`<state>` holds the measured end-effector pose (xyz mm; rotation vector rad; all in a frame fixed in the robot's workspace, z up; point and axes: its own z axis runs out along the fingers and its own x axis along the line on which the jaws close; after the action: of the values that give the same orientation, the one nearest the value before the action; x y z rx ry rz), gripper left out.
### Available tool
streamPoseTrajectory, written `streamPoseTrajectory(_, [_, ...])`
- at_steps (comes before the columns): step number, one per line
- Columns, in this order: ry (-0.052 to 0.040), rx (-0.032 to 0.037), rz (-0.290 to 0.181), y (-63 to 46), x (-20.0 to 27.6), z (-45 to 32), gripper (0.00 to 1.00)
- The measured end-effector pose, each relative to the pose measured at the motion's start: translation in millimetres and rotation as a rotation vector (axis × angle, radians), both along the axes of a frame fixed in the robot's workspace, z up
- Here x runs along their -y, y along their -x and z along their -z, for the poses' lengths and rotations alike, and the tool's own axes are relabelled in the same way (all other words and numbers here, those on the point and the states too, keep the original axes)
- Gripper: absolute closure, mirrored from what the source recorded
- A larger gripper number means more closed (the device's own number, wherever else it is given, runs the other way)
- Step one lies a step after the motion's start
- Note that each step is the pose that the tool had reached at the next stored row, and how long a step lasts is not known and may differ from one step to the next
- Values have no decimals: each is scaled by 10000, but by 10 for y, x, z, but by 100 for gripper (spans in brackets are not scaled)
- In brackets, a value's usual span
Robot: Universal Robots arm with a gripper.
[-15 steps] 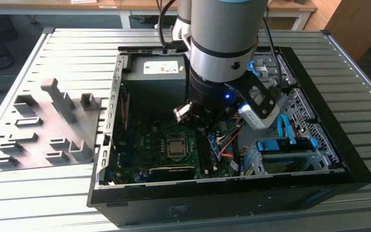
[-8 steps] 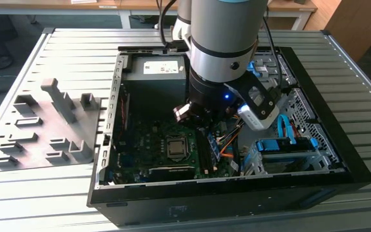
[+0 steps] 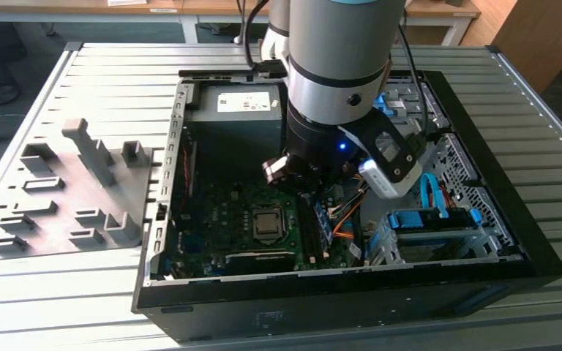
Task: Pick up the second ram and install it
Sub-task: 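Insert the second ram into the second slot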
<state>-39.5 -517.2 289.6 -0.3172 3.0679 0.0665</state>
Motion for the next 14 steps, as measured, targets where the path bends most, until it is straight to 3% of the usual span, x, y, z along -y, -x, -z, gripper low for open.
streamPoseTrajectory(14, [0, 0, 494, 0, 0, 2, 86])
